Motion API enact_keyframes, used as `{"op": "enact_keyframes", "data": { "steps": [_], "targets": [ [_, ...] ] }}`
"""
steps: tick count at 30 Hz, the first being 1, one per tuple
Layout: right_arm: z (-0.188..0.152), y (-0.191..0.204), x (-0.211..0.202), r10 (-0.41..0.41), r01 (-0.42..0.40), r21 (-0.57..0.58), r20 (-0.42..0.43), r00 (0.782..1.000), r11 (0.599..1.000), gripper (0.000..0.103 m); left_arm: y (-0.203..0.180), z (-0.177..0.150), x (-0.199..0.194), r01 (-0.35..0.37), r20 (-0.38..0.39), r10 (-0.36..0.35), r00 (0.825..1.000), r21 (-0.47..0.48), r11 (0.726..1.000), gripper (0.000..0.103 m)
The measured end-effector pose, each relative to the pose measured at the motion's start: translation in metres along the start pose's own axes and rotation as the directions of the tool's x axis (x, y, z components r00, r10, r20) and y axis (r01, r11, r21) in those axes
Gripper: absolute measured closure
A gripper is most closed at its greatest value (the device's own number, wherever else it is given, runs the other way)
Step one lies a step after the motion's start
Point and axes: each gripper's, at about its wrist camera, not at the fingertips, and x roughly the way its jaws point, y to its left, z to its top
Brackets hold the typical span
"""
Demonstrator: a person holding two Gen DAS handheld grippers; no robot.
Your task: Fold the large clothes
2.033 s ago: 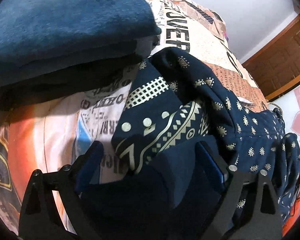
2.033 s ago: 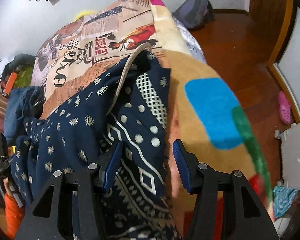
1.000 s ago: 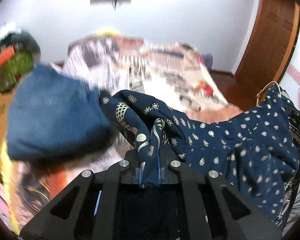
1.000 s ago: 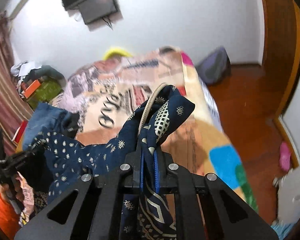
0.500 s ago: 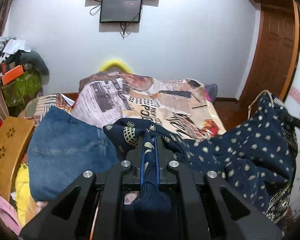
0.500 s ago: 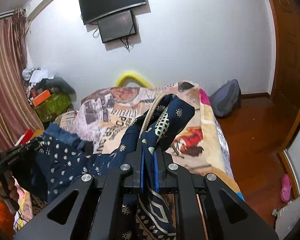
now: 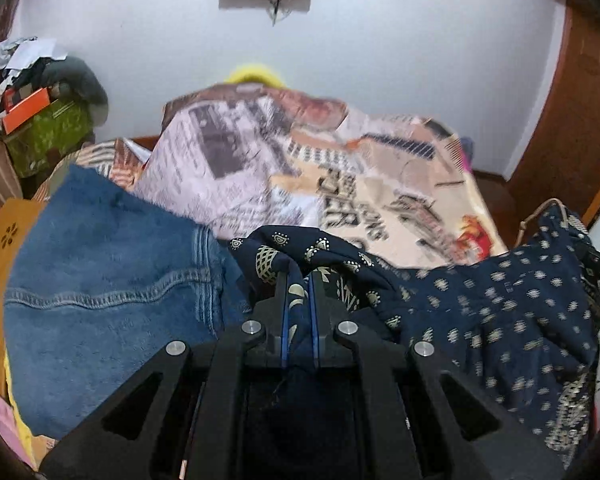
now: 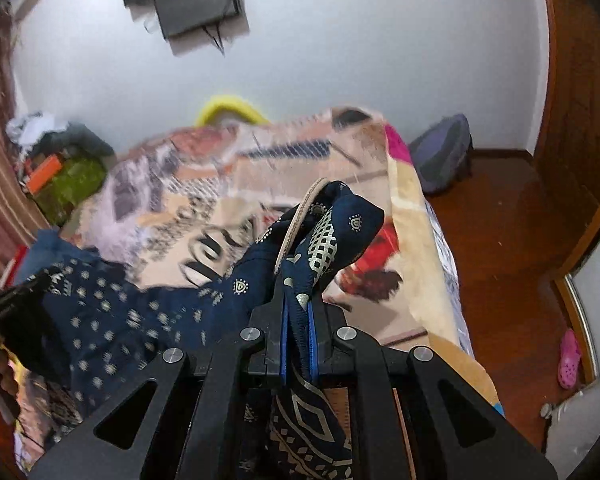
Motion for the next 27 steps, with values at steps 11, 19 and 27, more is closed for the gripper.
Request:
{"op": "enact_keyframes", "data": {
  "steps": [11,19,27],
  "targets": [
    [-0.019,-0.017,0.009,-0.017,0.012,-0.043,-0.118,0.993,0.999,0.092,0.004,-0.017,0.01,-0.019,-0.066,0.02,0.998,0.016,1.0,0.089],
    [-0.031,-0.01,-0.034,-0.058,0.041,-0.123,-0.138,0.989,0.992,0.088,-0.008,-0.035,-0.026,-0.074,-0.093,0.083,0.992,0.092,0.993,0.037],
    [-0.051,0.009,-0.095,-0.077,0.06,-0.196,-0.08,0.994,0.979,0.052,-0.008,-0.059,-0.081,-0.047,-0.095,0.054,0.994,0.077,0.996,0.024]
  ]
}}
